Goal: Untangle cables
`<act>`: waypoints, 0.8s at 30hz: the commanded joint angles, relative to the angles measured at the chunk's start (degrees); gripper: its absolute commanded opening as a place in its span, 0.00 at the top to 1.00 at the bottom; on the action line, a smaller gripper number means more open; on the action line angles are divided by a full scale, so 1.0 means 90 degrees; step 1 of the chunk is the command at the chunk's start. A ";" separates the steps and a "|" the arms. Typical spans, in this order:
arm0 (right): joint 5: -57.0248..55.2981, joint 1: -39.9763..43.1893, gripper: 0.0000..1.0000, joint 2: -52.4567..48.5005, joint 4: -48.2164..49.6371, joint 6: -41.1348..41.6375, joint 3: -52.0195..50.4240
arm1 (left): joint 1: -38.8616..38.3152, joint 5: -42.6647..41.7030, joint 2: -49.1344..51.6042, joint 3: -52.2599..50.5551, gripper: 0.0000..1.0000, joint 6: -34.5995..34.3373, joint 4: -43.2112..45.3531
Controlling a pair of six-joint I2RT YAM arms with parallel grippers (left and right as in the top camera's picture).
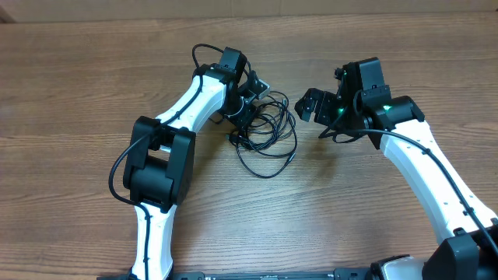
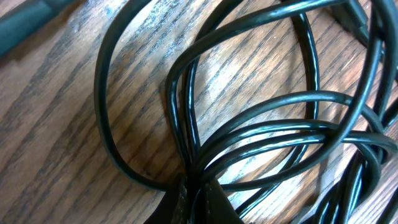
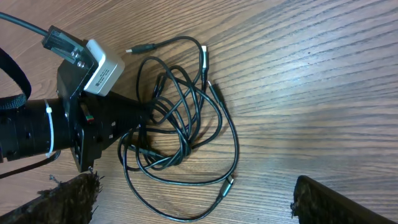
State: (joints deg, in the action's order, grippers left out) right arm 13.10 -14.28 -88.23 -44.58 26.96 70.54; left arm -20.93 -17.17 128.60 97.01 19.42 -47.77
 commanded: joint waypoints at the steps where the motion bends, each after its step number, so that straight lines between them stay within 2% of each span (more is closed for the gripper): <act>1: -0.0015 0.0019 0.00 0.0160 0.0034 -0.0046 0.0002 | -0.0092 0.0019 -0.0007 0.0070 0.96 -0.0189 -0.0274; 7: 0.0158 0.0017 0.00 0.0160 0.0034 -0.0058 0.0002 | -0.0092 0.0024 -0.0211 0.0950 0.96 -0.0231 -0.0945; 11: 0.0850 0.0017 0.00 0.0160 0.0073 -0.0721 0.0002 | -0.0092 0.0345 -0.0401 0.1761 0.96 -0.0653 -0.1392; 17: 0.2137 0.0017 0.00 0.0160 0.0083 -0.1739 0.0002 | -0.0102 0.0403 -0.0811 0.2749 0.96 -0.0877 -0.1914; 24: 0.2132 0.0012 0.00 0.0160 0.0316 -0.1717 0.0002 | -0.0296 0.0398 -0.1326 0.2837 0.96 -0.0867 -0.2336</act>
State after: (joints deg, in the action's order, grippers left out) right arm 30.41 -14.28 -88.23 -42.85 13.08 70.54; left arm -21.63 -13.41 120.44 121.14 12.49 -66.89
